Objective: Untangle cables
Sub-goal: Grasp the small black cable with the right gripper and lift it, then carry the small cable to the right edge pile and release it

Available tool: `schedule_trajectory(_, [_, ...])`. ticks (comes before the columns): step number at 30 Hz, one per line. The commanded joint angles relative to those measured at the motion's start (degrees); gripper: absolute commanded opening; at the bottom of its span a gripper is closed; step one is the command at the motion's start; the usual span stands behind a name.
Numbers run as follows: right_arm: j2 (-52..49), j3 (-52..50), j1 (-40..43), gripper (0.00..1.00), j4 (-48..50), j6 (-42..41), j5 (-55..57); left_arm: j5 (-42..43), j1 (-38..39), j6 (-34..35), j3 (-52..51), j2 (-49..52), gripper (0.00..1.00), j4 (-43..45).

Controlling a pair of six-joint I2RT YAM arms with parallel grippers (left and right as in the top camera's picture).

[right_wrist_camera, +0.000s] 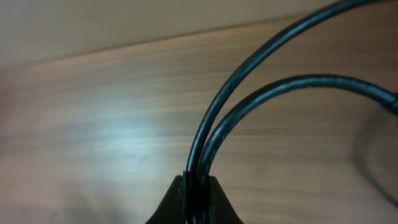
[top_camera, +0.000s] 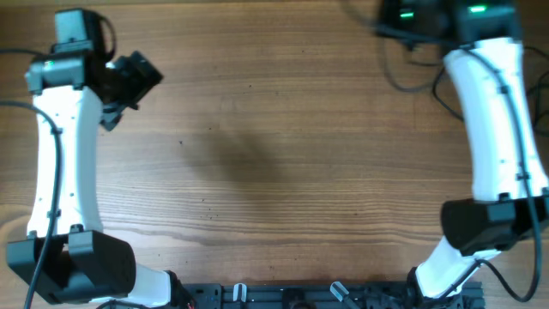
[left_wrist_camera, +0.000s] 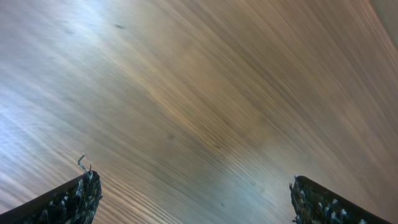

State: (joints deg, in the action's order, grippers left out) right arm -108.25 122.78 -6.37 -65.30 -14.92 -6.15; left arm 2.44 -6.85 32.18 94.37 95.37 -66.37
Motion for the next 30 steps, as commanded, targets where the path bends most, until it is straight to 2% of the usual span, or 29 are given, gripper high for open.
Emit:
schedule_trajectory(1, [0.0,0.2,9.7,0.04,-3.9,-2.3,3.3,1.0,5.7,-0.5,0.3,0.3,1.0,1.7])
schedule_trajectory(8, [-5.0,0.2,22.4,0.04,-6.1,-3.7,11.6,1.0,14.0,-0.4,0.3,0.3,1.0,6.2])
schedule_trajectory(17, [-13.6,0.2,28.3,0.06,0.8,-3.7,10.7,1.0,19.0,-0.5,0.3,0.3,1.0,7.0])
schedule_trajectory(19, [-14.2,0.2,28.5,0.15,2.3,-3.7,10.0,1.0,19.0,-0.5,0.3,0.3,1.0,7.0])
schedule_trajectory(20, [-14.4,0.2,28.5,0.23,2.8,-3.7,10.0,1.0,19.0,-0.5,0.3,0.3,1.0,7.0])
schedule_trajectory(21, [-14.4,0.2,28.5,0.42,3.1,-3.7,10.0,1.0,19.0,-0.5,0.3,0.3,1.0,7.0])
schedule_trajectory(22, [-14.4,0.2,28.5,0.72,3.1,-3.7,9.6,1.0,19.0,-0.5,0.3,0.3,1.0,7.0])
schedule_trajectory(23, [-14.4,0.2,28.5,0.88,3.1,-3.4,8.8,1.0,19.0,-0.5,0.3,0.3,1.0,7.0])
schedule_trajectory(24, [-14.4,0.2,28.5,0.99,2.7,-3.1,7.6,1.0,19.0,-0.5,0.3,0.3,1.0,7.0])
schedule_trajectory(30, [-11.1,0.2,28.5,1.0,0.7,-2.1,3.1,1.0,19.0,-0.5,0.3,0.3,1.0,7.0])
